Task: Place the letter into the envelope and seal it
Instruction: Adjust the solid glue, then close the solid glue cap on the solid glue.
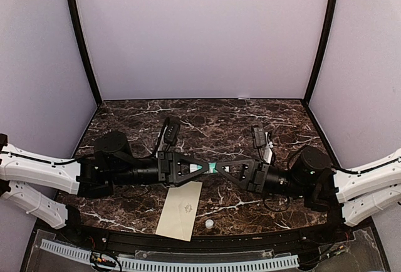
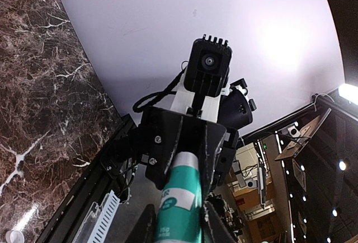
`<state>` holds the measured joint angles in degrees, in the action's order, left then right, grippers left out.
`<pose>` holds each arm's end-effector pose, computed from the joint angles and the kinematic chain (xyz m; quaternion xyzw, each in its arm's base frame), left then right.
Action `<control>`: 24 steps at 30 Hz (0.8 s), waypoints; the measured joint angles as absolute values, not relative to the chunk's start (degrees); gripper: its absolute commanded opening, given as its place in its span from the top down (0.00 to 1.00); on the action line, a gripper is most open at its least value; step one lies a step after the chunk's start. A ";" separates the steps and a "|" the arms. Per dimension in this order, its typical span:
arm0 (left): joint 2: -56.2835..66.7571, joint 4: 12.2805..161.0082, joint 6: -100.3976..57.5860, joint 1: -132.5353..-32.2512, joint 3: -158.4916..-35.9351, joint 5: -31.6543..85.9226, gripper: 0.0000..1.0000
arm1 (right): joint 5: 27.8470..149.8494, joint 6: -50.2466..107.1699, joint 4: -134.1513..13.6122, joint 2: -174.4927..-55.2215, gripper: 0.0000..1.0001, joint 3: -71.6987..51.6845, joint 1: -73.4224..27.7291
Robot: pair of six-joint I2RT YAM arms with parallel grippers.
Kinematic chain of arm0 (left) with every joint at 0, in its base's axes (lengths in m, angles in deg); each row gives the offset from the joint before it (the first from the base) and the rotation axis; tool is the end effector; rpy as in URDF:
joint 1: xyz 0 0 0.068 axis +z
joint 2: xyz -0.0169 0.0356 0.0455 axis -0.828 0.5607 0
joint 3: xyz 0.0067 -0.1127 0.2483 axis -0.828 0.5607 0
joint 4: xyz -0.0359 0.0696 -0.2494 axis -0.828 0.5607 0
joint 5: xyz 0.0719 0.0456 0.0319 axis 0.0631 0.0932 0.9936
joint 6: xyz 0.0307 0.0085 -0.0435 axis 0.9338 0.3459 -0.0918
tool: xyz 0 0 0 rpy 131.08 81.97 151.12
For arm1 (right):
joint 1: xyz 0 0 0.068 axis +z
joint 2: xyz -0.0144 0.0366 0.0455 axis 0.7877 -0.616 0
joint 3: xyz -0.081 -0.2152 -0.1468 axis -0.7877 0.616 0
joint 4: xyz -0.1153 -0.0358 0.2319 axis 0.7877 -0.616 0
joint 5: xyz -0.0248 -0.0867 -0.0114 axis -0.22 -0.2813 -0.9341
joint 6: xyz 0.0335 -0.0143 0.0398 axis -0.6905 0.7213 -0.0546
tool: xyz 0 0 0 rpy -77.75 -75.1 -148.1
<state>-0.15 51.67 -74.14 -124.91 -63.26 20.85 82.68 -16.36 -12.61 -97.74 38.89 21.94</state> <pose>0.0910 -0.2624 0.2934 0.1209 0.6640 -0.7068 0.2120 0.0665 0.2342 0.2689 -0.1341 0.6298 0.6841 0.3427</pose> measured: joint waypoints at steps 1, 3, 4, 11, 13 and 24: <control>-0.11 51.25 -74.16 -124.89 -63.26 20.83 0.83 | 82.73 -16.51 -12.41 -97.70 0.96 38.95 21.94; -0.09 50.57 -74.16 -124.86 -63.26 20.39 0.88 | 82.81 -16.56 -12.21 -97.46 0.84 38.95 21.94; -0.09 50.53 -74.16 -124.86 -63.26 20.17 0.89 | 82.79 -16.54 -12.28 -97.35 0.68 38.97 22.07; -0.35 55.01 -72.17 -124.84 -63.46 19.34 0.96 | 81.17 -15.68 -16.50 -95.73 0.18 38.97 22.20; -1.72 61.24 -70.05 -124.49 -64.03 19.36 0.96 | 79.82 -14.74 -20.32 -93.72 0.16 38.95 22.20; -2.95 100.21 -56.79 -124.19 -73.29 21.55 0.98 | 67.23 -16.80 -47.12 -84.45 0.12 36.55 20.27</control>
<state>-2.95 100.21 -56.79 -124.19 -73.29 21.55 67.23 -16.80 -47.12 -84.45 36.55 20.27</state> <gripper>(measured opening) 0.228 0.888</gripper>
